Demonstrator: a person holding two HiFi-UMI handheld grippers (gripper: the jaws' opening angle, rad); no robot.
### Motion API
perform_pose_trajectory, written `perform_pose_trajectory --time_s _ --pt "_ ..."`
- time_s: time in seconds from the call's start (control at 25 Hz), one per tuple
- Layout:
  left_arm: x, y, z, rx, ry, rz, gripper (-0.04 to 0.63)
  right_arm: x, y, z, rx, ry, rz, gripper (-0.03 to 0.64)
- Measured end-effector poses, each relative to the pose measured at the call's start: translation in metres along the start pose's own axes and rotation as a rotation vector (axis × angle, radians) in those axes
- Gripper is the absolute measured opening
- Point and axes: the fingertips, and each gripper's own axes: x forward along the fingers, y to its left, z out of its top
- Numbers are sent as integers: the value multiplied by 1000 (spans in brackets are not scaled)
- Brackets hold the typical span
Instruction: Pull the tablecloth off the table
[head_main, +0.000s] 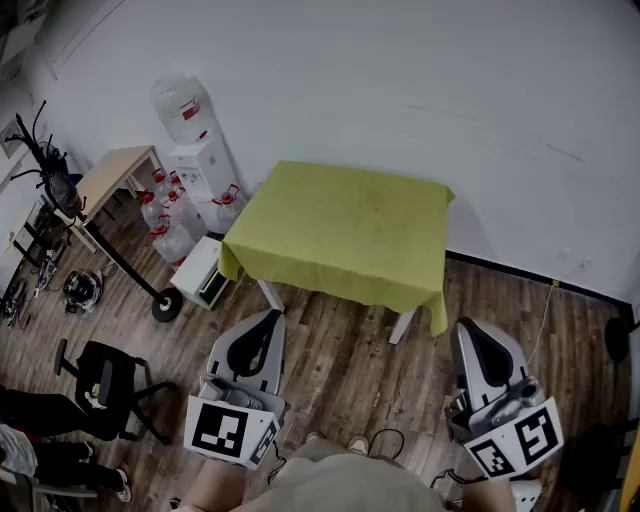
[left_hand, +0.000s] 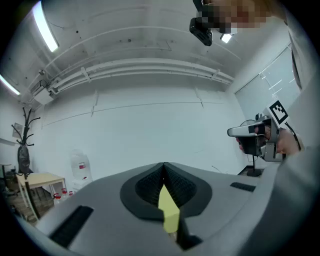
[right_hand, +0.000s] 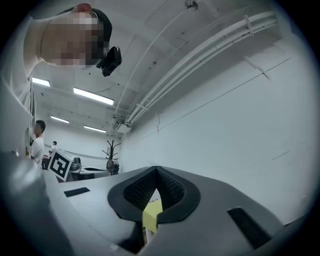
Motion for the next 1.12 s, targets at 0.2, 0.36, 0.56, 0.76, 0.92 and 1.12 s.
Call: perform_pose_trajectory --time_s 0.2,0.36,0.56,0.76,0.92,1.12 --pt "2 -4 -1 -32 1 -19 18 -1 -3 -7 12 11 10 26" --pt "1 -4 -1 -39 1 -20 18 -1 -1 -8 11 10 26 26" --pt "1 -1 2 -61 -33 10 20 -2 3 -4 8 -25 60 27" --pt "5 2 7 -97 -60 57 130 -2 -13 -3 11 -31 3 255" --pt "8 3 4 -96 -50 62 235 -3 -17 -7 6 -25 -7 291" --pt "8 6 1 -82 -41 98 235 -5 -27 -13 -49 7 -23 293"
